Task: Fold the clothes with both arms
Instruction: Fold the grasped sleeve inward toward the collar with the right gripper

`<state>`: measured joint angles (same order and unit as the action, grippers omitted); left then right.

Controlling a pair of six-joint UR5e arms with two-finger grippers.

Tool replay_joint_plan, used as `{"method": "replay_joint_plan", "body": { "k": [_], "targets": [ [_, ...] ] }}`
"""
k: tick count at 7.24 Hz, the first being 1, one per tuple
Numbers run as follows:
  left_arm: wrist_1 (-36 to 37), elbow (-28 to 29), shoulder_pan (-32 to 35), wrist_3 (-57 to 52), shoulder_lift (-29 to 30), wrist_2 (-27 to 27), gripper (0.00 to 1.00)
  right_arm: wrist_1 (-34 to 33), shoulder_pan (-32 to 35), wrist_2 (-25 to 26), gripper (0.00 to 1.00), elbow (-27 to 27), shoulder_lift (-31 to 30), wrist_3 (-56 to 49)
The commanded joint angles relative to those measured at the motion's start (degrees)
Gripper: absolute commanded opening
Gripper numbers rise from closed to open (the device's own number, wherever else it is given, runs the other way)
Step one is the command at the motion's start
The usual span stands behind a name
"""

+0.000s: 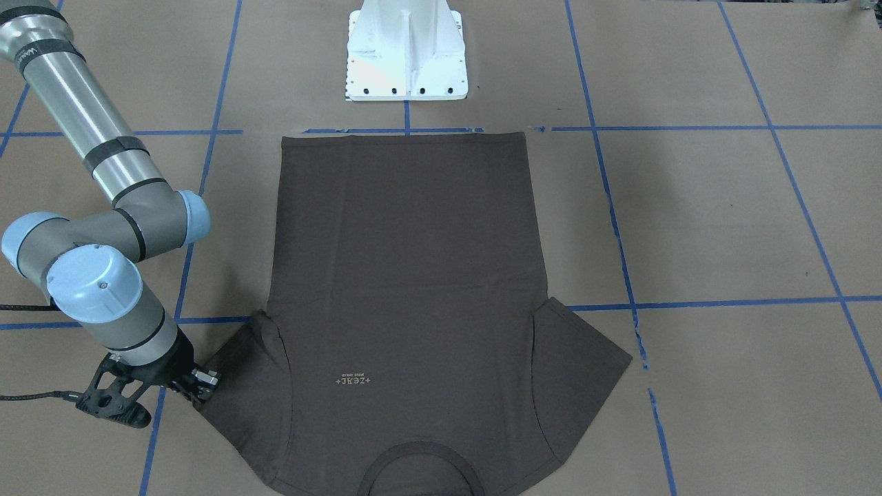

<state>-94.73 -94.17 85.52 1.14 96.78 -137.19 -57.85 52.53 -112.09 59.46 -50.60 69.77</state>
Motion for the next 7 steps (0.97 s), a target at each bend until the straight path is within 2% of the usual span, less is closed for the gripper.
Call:
{"method": "replay_joint_plan", "body": {
  "k": [1,3,4,5,7],
  "targets": [
    [0.07,-0.23,0.0,0.0,-0.1,-0.01,1.0,-0.07,-0.24,0.03,0.0,0.39,0.84,0.27],
    [0.16,-0.49,0.0,0.0,-0.36,-2.37,1.0,-0.25,-1.8,0.03,0.0,1.18,3.3,4.29],
    [0.24,-1.36,0.0,0.0,-0.97,-2.47,1.0,-3.12,-3.04,0.12,0.0,1.02,7.23,8.41],
    [0.51,-2.33,0.0,0.09,-1.33,-2.47,1.0,-8.63,-4.09,1.25,0.0,0.84,11.88,10.54],
    [0.51,-3.38,0.0,0.18,-1.68,-2.3,1.0,-8.86,-7.61,6.08,0.0,-3.18,17.09,14.32]
  ]
}}
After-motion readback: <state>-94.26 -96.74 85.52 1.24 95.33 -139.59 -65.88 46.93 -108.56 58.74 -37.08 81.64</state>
